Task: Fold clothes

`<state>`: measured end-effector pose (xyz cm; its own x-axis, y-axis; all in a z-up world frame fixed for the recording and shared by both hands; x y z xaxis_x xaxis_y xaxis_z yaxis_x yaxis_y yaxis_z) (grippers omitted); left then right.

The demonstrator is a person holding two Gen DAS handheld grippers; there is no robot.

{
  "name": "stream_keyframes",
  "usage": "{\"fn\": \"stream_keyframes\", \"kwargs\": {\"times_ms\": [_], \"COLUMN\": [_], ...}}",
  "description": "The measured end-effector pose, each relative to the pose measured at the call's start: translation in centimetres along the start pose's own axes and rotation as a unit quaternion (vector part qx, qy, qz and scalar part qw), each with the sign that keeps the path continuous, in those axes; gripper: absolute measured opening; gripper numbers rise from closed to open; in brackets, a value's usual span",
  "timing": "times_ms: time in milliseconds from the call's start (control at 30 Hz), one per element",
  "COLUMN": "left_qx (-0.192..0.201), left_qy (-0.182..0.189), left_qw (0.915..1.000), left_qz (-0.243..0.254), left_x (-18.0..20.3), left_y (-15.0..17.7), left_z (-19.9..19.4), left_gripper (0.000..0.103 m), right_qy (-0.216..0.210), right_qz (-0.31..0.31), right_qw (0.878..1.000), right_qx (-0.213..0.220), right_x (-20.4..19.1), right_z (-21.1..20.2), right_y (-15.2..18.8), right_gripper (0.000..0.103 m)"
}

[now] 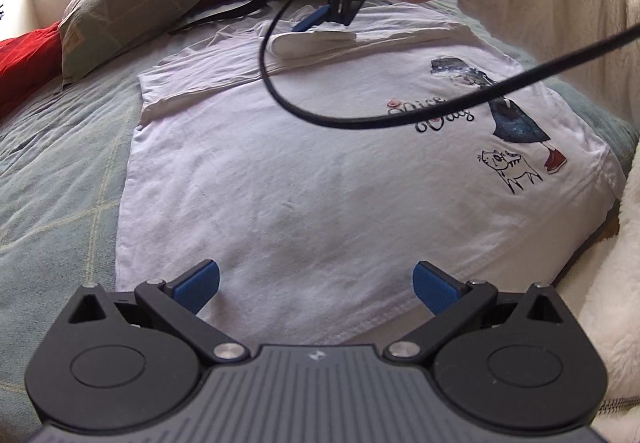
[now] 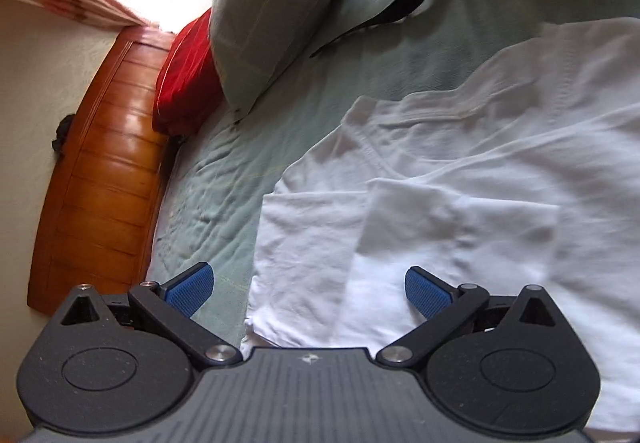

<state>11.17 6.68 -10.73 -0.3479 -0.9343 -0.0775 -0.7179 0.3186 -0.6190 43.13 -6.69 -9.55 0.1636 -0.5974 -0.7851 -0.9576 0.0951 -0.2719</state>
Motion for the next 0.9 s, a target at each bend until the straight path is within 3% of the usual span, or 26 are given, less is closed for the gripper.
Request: {"fn": "stream_keyframes", "kwargs": {"times_ms": [133,200,333,467,900], "left_qx": [0.0,-0.001,0.001,0.002,0.003], "left_qy": [0.001,0.002,0.01,0.016,0.016], "left_qw": [1.0,1.0,0.9999,0.9998,0.9998], "left_qz": [-0.002,-0.001,0.007,0.013,0.008], "left_x": [-0.1,-0.1,0.0,0.3,0.3], "left_y": [0.1,0.2,0.1,-0.1,-0.2], "left_z": [0.0,0.1,0.3,0.5,0.2], "left_gripper": [0.102,0.102,0.102,0.102,0.102], "right_qy": [-0.005,0.014,0.065,0.09,-0.017], "right_qz": [-0.036,-0.037,-0.019,0.021,0.079], "right_qw": [0.999,0.999,0.998,0.996,0.997], "right_qx": [-0.003,0.008,0.014,-0.002,0.02], "right_x": [-1.9,-1.5,1.2,4.6,4.9], "right_z": [-0.9,-2.5,-5.2,-6.2,-3.9], "right_y": [0.1,0.0,0.3,1.7,0.4], "right_gripper": [0.103,0.103,0.103,0.103,0.103]}}
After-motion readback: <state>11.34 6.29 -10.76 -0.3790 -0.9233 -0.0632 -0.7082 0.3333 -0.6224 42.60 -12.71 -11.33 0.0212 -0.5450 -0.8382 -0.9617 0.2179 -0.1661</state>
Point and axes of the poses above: each gripper's, at about its wrist camera, not at the fingertips, and z roughly the way its jaws point, x to its right, y to its underside, the point moved 5 cm from there along z, roughly the way its jaws point, and after that the axes turned 1 degree about z, right-handed, at the moved point
